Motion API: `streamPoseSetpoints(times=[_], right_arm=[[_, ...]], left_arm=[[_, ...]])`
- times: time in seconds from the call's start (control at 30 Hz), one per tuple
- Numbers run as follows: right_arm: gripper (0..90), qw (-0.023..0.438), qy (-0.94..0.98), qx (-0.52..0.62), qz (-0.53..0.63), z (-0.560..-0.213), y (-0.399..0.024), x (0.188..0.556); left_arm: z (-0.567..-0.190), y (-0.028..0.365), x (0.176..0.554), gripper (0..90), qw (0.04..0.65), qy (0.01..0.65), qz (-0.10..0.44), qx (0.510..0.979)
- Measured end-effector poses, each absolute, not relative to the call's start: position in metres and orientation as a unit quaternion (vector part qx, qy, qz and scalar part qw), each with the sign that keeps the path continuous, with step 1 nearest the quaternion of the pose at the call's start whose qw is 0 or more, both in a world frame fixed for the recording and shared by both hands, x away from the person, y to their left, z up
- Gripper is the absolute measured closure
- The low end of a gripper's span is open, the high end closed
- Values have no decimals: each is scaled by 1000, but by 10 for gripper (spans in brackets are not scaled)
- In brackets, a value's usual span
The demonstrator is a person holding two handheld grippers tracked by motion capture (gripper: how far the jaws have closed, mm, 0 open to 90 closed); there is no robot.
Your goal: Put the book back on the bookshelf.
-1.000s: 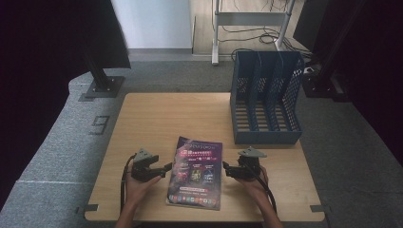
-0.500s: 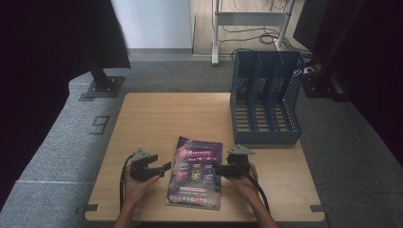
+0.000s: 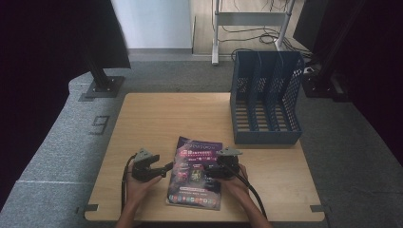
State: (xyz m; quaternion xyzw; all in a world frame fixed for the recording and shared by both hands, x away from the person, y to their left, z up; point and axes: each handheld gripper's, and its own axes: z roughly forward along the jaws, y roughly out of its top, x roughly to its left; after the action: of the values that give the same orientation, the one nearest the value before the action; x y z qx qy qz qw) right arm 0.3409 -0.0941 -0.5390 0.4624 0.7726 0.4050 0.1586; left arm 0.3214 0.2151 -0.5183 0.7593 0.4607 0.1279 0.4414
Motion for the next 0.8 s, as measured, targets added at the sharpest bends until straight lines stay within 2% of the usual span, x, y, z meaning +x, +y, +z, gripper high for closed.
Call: streamPoseSetpoints(times=[0.33,0.8], right_arm=[[115,147,773,471,399,-551,-97,344],[132,163,774,476,386,-553,-93,344]], left_arm=[[-526,213,325,253,438,470,119,757],[-531,201,326,250,419,466,123,769]])
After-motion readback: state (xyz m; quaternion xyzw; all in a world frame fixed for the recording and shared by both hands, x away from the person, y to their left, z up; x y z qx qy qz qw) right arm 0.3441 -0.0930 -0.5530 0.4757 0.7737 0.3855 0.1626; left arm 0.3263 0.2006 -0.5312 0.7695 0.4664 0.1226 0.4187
